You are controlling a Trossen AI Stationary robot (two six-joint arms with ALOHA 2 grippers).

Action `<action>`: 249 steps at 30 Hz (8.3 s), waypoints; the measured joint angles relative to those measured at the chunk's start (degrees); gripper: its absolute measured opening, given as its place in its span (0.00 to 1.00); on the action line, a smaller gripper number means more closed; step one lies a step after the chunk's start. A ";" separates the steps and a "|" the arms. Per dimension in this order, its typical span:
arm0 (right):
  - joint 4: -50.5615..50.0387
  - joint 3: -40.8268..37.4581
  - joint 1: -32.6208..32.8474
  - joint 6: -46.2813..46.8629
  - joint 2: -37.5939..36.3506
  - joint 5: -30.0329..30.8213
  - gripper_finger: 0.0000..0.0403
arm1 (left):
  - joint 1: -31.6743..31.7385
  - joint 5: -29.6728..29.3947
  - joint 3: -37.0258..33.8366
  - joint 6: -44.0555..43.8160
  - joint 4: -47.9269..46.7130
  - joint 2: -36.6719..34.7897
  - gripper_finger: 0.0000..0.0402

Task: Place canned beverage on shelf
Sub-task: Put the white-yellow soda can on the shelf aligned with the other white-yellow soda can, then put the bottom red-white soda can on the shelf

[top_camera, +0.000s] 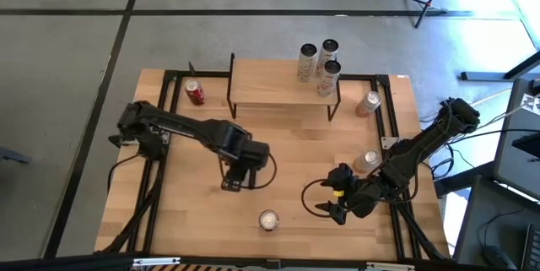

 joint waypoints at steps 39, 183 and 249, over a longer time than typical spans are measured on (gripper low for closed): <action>-0.25 0.00 -0.01 -0.33 0.00 0.09 0.91 | -1.88 -3.99 0.22 1.63 7.87 2.94 0.67; -11.26 0.04 -0.04 -25.75 -42.71 15.02 0.91 | 37.64 10.74 12.09 -4.33 49.62 5.95 0.57; -12.28 -0.22 -0.02 -25.59 -42.05 14.91 0.91 | 36.20 7.01 10.47 0.27 58.27 9.15 0.88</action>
